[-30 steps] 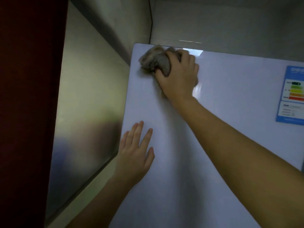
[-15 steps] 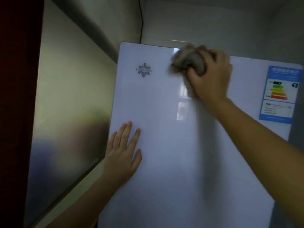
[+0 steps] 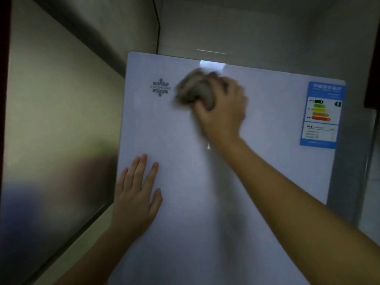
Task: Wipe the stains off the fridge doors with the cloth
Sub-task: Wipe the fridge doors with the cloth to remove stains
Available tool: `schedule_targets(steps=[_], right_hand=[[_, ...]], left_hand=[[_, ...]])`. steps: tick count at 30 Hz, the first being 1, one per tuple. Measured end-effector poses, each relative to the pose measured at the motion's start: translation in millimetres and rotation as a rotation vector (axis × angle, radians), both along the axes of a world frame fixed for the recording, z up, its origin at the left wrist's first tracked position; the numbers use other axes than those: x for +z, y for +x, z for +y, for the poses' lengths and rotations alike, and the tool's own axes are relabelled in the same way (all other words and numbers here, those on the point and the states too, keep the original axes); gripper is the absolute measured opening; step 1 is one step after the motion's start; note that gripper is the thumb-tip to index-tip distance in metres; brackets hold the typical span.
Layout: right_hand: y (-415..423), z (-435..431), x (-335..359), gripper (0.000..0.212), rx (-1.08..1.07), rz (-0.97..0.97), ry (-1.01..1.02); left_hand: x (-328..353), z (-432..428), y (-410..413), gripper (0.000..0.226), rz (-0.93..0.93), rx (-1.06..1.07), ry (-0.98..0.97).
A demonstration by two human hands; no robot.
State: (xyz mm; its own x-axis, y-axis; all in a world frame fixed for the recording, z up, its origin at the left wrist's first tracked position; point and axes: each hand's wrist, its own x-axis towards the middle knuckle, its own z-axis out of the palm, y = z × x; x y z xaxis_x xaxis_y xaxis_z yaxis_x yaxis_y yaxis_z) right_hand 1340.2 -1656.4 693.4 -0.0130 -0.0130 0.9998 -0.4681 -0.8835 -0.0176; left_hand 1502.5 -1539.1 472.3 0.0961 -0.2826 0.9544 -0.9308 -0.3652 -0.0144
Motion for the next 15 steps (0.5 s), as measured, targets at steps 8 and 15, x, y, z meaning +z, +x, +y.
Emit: schedule_targets(steps=[8,15], right_hand=[[32.3,7.9,-63.0,0.062,0.009,0.346,-0.283],[-127.5,-75.1,-11.5,0.063,-0.058,-0.089,0.064]], left_hand=[[2.2,-0.4,-5.0,0.07,0.043,0.0,0.024],[1.8,-2.1,-8.1,0.071,0.06,0.002,0.021]])
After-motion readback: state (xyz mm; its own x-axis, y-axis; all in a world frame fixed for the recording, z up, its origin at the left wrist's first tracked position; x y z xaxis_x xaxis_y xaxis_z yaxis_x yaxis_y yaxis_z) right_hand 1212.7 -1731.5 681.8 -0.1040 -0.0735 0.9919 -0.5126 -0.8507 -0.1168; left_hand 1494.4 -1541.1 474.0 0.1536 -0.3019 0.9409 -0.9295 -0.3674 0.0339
